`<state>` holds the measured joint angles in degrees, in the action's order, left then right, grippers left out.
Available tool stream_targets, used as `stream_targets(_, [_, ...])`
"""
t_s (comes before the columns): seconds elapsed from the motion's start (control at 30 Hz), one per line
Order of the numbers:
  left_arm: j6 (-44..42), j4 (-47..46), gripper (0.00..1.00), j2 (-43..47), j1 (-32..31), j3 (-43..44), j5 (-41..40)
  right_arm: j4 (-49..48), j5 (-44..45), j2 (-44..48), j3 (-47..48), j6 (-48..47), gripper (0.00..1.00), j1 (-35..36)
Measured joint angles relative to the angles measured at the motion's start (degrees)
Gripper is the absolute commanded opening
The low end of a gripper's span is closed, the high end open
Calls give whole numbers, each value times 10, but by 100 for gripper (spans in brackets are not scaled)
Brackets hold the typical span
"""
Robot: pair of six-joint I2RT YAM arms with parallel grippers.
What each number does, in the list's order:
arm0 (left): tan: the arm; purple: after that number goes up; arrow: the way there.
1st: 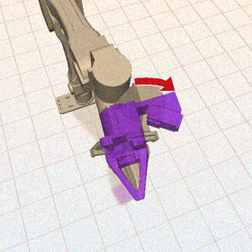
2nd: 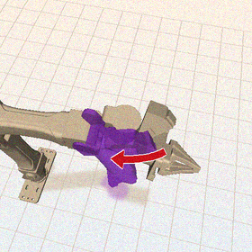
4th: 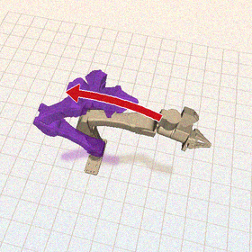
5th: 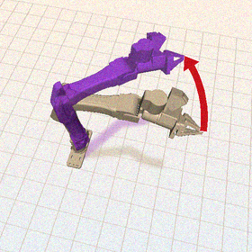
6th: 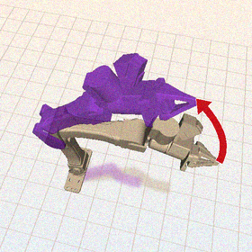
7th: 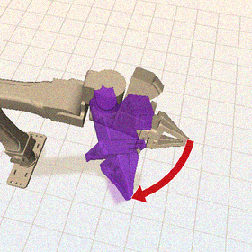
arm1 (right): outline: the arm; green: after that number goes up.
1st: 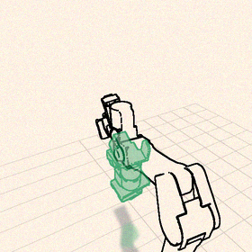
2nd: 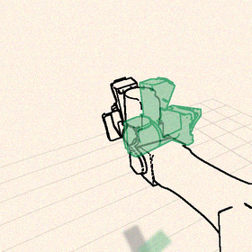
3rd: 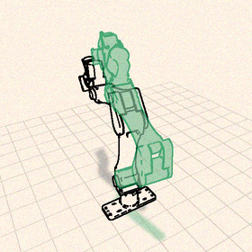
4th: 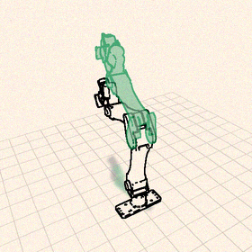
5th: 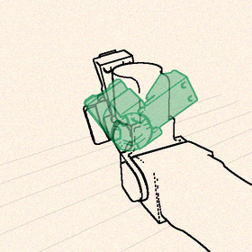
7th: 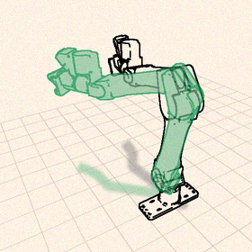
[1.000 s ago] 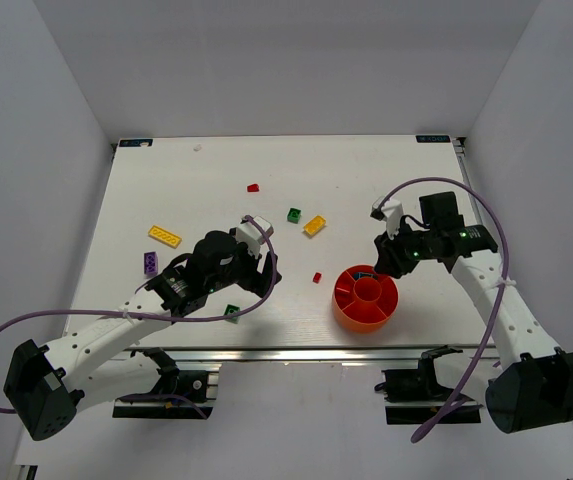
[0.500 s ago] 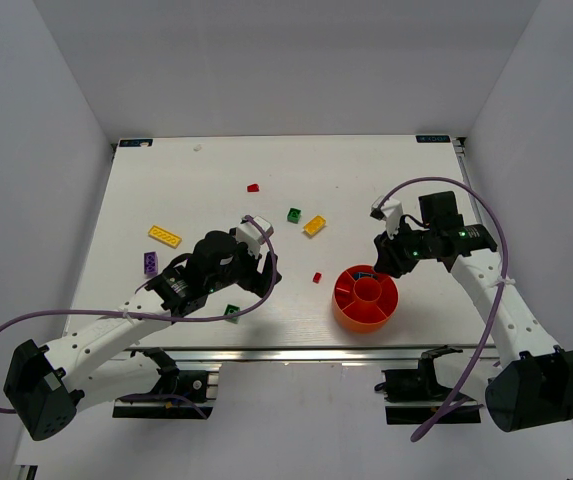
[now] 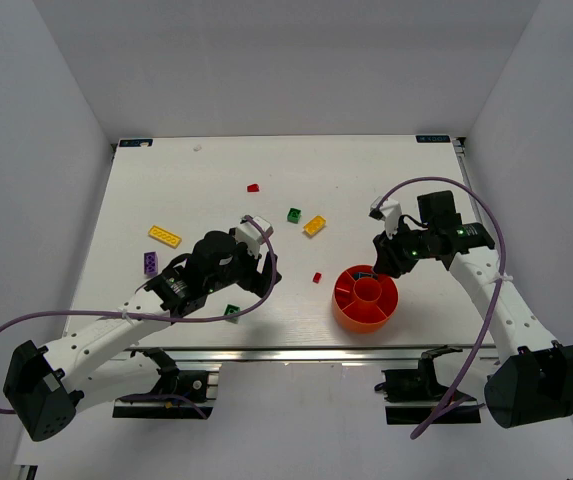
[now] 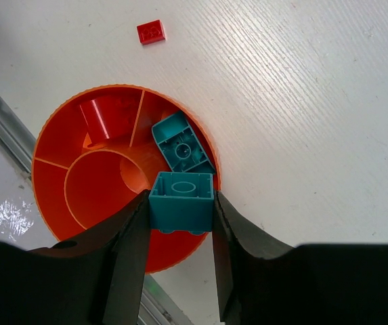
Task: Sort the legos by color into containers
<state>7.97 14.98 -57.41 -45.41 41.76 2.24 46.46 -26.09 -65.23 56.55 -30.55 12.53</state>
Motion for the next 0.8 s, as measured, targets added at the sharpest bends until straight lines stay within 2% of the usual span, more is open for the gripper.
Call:
stream_targets(0.37, [0, 0, 84, 2, 0, 0, 3, 0, -2, -13, -1, 0, 15, 0])
stream_targets(0.47, [0, 0, 84, 2, 0, 0, 3, 0, -2, -20, -2, -1, 20, 0])
stream_targets(0.6, [0, 0, 84, 2, 0, 0, 4, 0, -2, -27, -2, -1, 31, 0])
stream_targets(0.77, [0, 0, 84, 2, 0, 0, 4, 0, -2, -38, -2, -1, 39, 0])
stream_targets(0.8, [0, 0, 84, 2, 0, 0, 4, 0, -2, -41, -2, -1, 43, 0])
